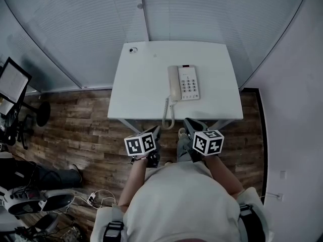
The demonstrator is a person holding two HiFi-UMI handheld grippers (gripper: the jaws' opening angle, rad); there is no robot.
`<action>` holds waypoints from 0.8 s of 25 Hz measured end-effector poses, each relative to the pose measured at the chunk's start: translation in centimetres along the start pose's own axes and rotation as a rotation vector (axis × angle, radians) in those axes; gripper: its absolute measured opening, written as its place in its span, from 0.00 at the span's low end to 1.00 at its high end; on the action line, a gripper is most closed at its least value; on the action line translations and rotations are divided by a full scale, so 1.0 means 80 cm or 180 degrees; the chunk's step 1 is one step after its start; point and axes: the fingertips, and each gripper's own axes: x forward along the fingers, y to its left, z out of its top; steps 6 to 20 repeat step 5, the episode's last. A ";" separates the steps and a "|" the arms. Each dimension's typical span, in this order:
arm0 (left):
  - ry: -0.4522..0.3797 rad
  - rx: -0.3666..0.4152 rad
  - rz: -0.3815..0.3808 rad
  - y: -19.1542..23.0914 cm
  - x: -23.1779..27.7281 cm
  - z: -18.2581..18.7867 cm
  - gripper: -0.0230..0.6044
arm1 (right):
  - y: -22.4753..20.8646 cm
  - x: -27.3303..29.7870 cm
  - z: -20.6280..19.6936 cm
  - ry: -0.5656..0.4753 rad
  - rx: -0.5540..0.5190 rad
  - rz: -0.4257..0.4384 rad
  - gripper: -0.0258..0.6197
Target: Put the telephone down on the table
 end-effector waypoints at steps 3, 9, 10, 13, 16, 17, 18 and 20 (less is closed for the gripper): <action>-0.0011 -0.0009 -0.0027 -0.003 -0.001 -0.001 0.07 | -0.001 -0.003 0.000 -0.0017 -0.0003 -0.0013 0.07; -0.0010 -0.0006 -0.0041 -0.005 -0.002 -0.003 0.07 | -0.002 -0.005 0.000 -0.0030 0.0001 -0.0016 0.07; -0.0010 -0.0006 -0.0041 -0.005 -0.002 -0.003 0.07 | -0.002 -0.005 0.000 -0.0030 0.0001 -0.0016 0.07; -0.0010 -0.0006 -0.0041 -0.005 -0.002 -0.003 0.07 | -0.002 -0.005 0.000 -0.0030 0.0001 -0.0016 0.07; -0.0010 -0.0006 -0.0041 -0.005 -0.002 -0.003 0.07 | -0.002 -0.005 0.000 -0.0030 0.0001 -0.0016 0.07; -0.0010 -0.0006 -0.0041 -0.005 -0.002 -0.003 0.07 | -0.002 -0.005 0.000 -0.0030 0.0001 -0.0016 0.07; -0.0010 -0.0006 -0.0041 -0.005 -0.002 -0.003 0.07 | -0.002 -0.005 0.000 -0.0030 0.0001 -0.0016 0.07; -0.0010 -0.0006 -0.0041 -0.005 -0.002 -0.003 0.07 | -0.002 -0.005 0.000 -0.0030 0.0001 -0.0016 0.07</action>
